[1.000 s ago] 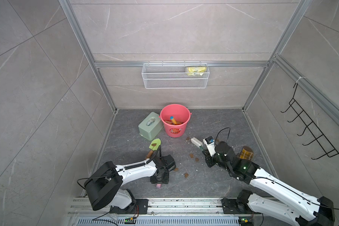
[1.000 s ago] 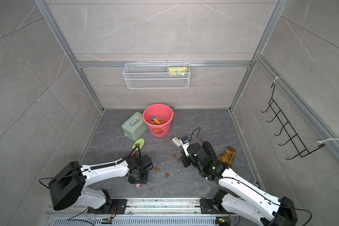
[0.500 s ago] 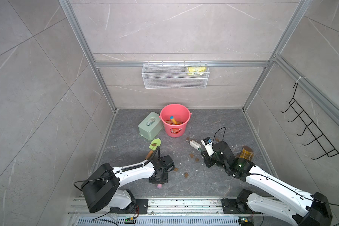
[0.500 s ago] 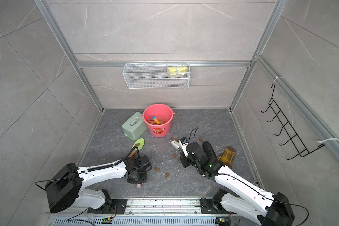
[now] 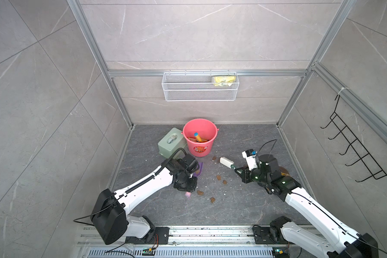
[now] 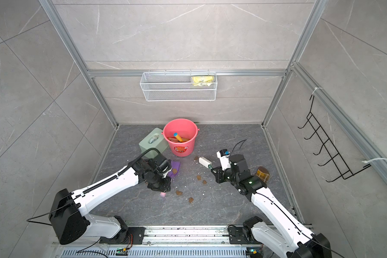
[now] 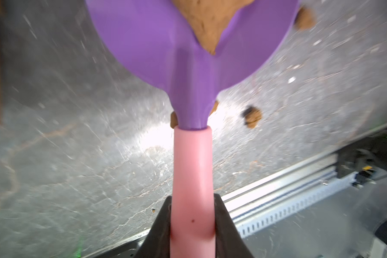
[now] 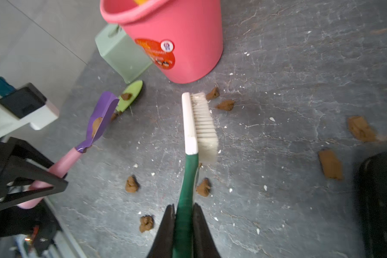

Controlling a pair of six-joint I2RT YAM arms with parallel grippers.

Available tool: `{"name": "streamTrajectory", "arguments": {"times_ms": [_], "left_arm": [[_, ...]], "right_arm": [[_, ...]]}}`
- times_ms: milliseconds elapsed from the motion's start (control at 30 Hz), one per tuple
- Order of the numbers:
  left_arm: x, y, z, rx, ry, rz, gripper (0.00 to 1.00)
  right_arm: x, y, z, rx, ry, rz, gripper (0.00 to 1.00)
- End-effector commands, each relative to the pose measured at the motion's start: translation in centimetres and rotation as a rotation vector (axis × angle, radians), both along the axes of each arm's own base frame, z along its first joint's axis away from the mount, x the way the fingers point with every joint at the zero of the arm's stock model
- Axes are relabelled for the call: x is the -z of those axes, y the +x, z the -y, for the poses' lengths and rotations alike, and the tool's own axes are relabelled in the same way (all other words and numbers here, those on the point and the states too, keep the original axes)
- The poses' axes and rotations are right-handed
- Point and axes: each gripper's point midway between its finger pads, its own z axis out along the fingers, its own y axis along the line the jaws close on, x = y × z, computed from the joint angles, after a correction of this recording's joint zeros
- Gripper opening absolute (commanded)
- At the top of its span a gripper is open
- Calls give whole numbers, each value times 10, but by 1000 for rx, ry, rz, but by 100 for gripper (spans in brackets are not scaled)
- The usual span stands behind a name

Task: Brush the soil off the hand trowel and place it into the bucket
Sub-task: Pick up the hand trowel from the center of the board, then brush off the soil from the hand trowel.

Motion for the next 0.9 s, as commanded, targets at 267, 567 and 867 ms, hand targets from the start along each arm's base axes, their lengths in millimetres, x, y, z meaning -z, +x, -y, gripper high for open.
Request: {"name": "streamTrajectory", "arguments": {"times_ms": [267,567,867], "left_arm": [[-31,49,7,279,44,56,0],[-25,50,27,406,60,81,0],[-12,34,20,452,135,88,0]], "right_arm": [[-70,-35,-41,-245,452,-114,0],[-39,-44,-71,-320,450,-236,0],[-8,-14,-59,-197,391,-297,0]]}}
